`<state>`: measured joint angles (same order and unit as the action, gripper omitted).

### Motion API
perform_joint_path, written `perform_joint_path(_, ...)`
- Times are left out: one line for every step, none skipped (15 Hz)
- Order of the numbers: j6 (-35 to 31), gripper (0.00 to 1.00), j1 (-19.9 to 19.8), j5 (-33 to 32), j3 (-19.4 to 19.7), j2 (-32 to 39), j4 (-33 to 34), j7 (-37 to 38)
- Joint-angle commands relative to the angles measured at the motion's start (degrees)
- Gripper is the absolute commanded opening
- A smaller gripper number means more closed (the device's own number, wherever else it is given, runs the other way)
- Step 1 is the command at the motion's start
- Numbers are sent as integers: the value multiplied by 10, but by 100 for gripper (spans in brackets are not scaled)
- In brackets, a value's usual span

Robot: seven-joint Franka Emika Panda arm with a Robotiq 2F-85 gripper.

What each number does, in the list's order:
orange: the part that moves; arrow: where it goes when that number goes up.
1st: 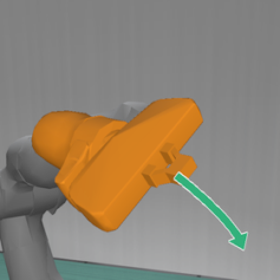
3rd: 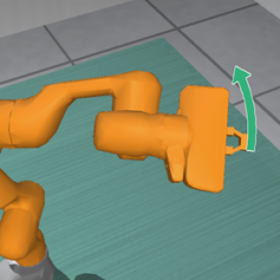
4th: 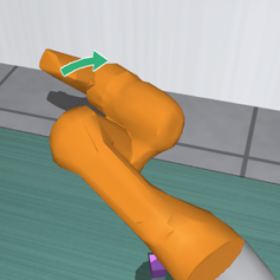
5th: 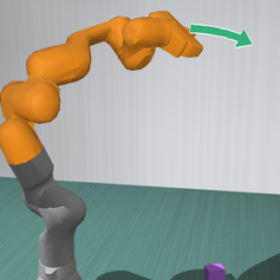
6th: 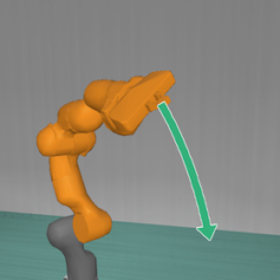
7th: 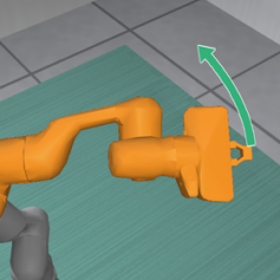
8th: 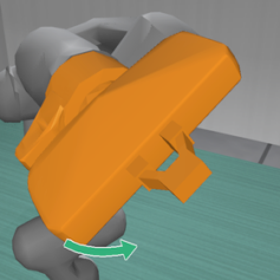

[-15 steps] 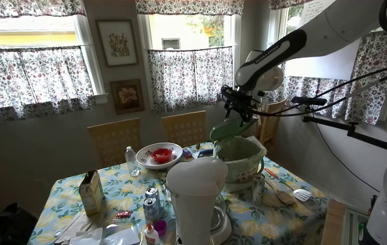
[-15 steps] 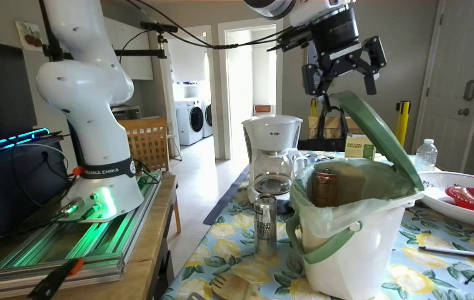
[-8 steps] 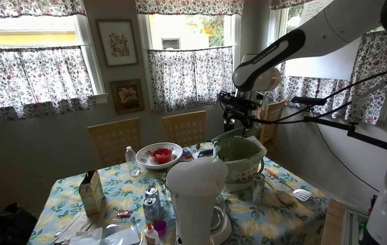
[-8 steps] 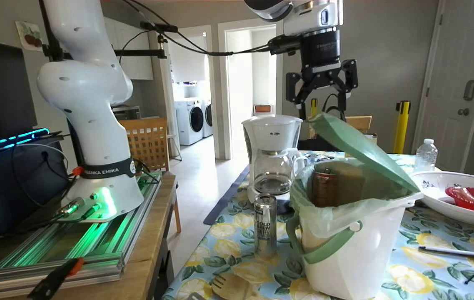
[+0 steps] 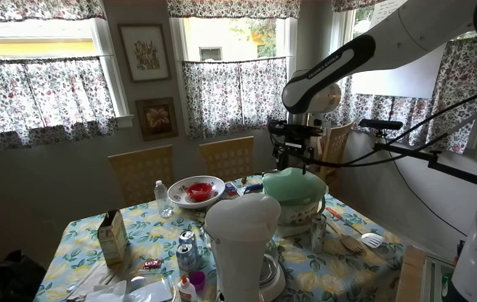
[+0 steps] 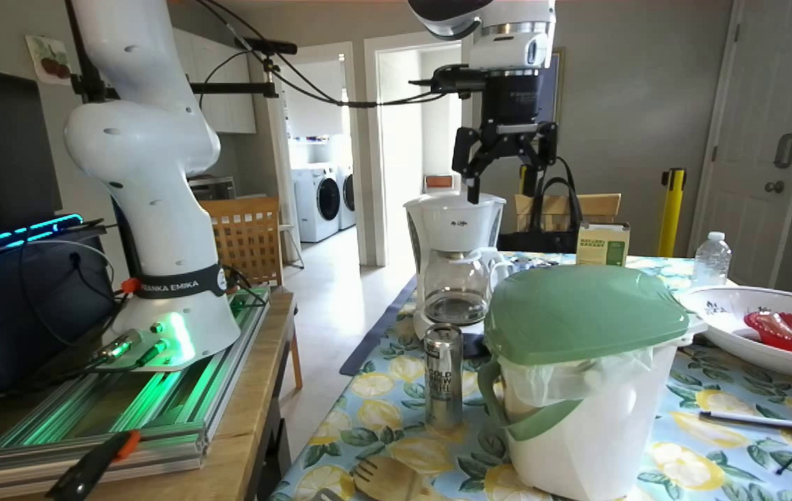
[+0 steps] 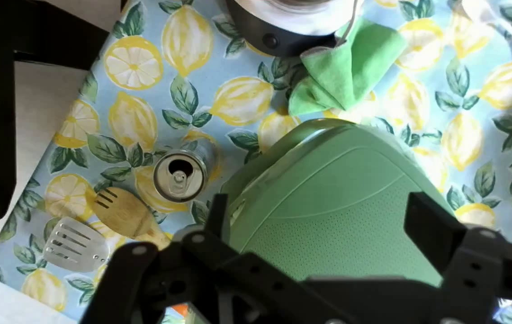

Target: Put the can in the bin

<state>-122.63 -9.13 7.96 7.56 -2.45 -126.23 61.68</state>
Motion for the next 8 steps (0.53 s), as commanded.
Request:
perform_joint_path(26,100,8,-57,-7,-34,-22,-53)
perform_joint_path(27,100,9,-78,-9,-39,-25,-64)
perform_joint_path(21,100,9,-106,-12,-46,-32,-69)
perform_joint_path(16,100,8,-133,-15,-53,-38,-76)
perform_joint_path(13,100,8,-152,-16,-60,-43,-92)
perform_joint_path(10,100,7,-176,-19,-65,-46,-101)
perform_joint_path(1,100,6,-189,-19,-72,-53,-122)
perform_joint_path(-7,100,6,-202,-20,-81,-61,-140)
